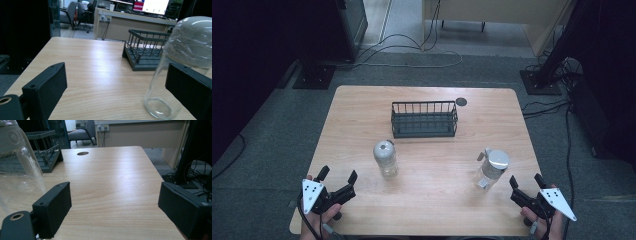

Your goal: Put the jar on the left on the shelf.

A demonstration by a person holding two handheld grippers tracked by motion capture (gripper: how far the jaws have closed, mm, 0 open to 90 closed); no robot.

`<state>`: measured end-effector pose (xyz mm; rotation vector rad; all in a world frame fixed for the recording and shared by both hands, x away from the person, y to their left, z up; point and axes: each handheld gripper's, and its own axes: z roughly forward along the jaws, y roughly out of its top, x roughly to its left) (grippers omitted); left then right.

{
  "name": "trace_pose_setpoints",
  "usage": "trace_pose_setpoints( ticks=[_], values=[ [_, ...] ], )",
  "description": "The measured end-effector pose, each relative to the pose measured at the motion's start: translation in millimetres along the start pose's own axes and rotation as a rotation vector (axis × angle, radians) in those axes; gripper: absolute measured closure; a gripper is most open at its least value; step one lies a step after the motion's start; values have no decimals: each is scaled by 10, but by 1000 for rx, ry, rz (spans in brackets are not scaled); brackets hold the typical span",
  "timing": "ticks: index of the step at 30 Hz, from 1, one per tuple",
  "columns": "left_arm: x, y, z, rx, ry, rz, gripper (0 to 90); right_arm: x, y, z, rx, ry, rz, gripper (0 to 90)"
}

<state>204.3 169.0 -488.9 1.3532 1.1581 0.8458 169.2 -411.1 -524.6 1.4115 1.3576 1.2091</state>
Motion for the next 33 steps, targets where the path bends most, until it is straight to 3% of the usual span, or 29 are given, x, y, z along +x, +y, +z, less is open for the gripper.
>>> trace_pose_setpoints(
  ticks=[33],
  values=[
    [-555, 49, 170, 5, -96, 44, 41, 1, 0, 2, 1, 2, -1, 111]
  ],
)
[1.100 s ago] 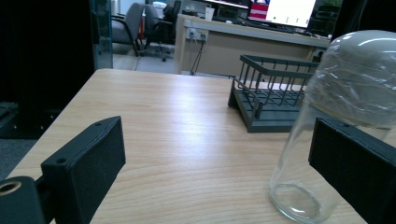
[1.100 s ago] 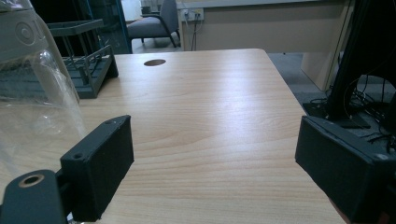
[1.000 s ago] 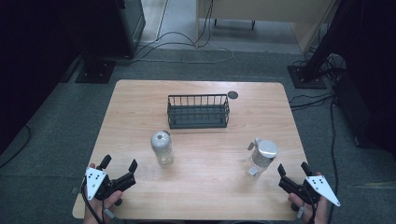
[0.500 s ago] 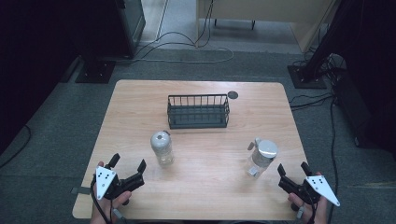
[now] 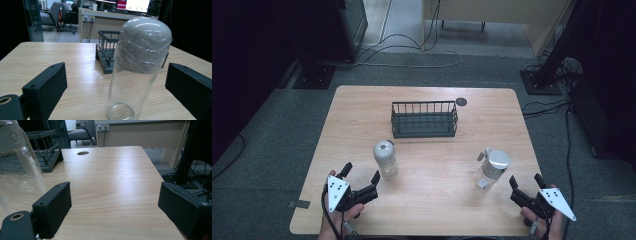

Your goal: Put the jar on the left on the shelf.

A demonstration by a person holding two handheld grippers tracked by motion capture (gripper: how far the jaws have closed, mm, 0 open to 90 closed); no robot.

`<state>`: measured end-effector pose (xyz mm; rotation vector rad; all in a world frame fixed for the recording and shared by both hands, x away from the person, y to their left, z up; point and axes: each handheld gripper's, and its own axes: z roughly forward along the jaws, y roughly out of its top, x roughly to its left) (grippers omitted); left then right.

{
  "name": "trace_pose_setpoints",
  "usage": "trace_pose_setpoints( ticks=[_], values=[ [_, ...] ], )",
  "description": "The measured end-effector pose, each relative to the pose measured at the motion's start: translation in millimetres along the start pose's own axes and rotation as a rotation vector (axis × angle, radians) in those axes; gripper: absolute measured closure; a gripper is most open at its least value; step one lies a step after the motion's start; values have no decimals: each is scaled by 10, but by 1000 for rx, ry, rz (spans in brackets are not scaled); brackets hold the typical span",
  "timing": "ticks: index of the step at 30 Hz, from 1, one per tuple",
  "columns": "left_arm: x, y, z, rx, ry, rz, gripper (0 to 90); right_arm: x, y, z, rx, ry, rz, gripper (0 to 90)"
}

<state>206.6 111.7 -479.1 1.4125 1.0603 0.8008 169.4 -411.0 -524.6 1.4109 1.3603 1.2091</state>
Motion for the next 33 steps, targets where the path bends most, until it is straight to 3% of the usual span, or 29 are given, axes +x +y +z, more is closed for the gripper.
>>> trace_pose_setpoints(
  ticks=[9, 33],
  values=[
    [-134, -41, 91, 7, 26, 39, 50, 1, -1, -1, -1, 0, -2, 111],
    [-328, -168, 363, 17, 60, 47, 29, 9, -1, 0, 1, 1, -10, 111]
  ],
)
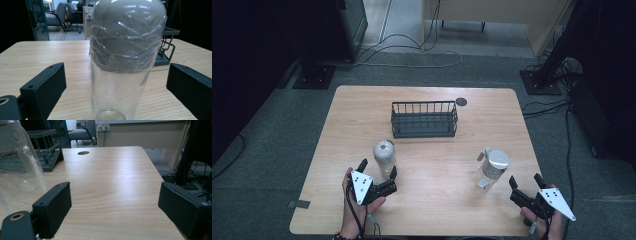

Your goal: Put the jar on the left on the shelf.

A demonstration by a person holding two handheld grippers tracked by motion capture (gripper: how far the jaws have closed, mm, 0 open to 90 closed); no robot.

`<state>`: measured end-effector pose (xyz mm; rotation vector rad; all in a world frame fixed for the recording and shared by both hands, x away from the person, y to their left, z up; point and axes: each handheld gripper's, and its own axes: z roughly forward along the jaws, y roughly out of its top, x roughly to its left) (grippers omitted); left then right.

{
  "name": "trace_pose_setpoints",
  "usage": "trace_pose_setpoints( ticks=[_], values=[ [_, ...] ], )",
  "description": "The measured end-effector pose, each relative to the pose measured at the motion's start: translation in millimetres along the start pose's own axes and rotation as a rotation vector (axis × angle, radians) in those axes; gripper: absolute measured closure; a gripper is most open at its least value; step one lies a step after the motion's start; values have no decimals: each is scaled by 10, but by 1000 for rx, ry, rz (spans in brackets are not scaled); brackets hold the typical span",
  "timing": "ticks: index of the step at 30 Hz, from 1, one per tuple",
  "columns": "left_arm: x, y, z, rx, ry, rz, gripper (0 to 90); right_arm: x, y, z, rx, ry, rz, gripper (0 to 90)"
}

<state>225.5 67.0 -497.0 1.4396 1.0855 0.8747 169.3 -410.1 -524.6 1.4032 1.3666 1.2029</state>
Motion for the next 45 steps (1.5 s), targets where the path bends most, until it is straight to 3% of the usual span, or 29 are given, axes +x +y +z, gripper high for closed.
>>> trace_pose_setpoints(
  ticks=[14, 26, 33, 45],
  values=[
    [-41, -76, 208, 20, -6, -12, 71, -2, 0, 1, 0, 1, 1, 111],
    [-63, -78, 301, 24, 21, -27, 278, -4, 0, 1, -1, 3, 2, 111],
    [-79, -58, 309, 27, 35, -4, 288, 0, 1, 3, 2, 5, 0, 111],
    [-90, 37, 381, 22, 71, -16, 292, 17, 0, 4, 1, -1, -21, 111]
  ],
)
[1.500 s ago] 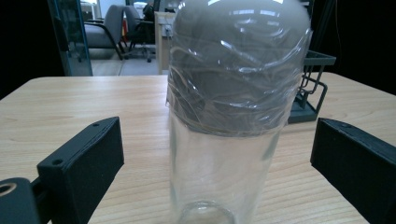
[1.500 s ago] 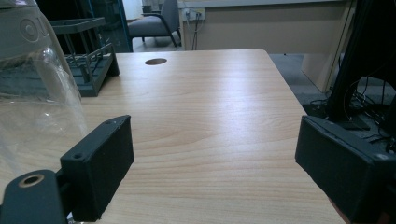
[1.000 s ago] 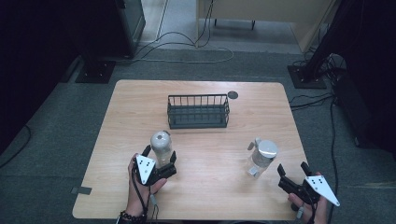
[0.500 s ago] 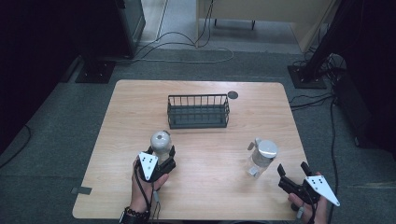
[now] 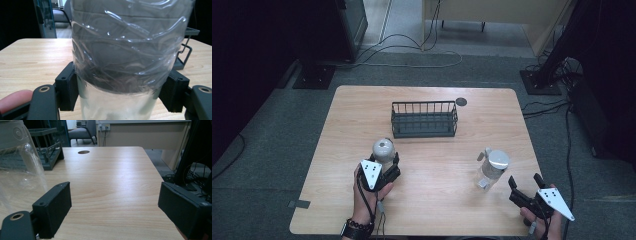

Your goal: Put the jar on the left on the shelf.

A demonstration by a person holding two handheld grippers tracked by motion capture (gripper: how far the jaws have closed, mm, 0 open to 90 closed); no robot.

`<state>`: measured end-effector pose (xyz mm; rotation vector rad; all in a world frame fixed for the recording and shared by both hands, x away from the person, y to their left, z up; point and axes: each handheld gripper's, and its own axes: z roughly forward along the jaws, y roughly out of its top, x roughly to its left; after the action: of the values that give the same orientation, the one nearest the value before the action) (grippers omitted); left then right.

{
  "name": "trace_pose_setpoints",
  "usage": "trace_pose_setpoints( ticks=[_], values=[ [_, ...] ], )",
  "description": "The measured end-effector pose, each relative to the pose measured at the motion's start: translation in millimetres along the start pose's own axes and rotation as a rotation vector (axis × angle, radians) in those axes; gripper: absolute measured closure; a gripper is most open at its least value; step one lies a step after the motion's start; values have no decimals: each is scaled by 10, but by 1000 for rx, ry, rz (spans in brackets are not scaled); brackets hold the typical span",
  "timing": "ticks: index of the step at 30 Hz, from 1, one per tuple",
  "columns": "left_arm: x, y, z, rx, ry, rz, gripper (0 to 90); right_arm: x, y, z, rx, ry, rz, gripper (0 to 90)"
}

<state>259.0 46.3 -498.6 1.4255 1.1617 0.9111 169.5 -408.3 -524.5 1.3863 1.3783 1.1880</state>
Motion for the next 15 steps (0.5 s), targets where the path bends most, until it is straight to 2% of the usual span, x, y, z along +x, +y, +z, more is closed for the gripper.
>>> trace_pose_setpoints(
  ticks=[11, 15],
  values=[
    [-59, 48, 84, 11, -6, 12, 294, 0, 1, 1, 2, 4, -1, 111],
    [-92, 73, 127, 14, -6, 4, 294, -3, 1, 2, 3, 4, 1, 111]
  ],
)
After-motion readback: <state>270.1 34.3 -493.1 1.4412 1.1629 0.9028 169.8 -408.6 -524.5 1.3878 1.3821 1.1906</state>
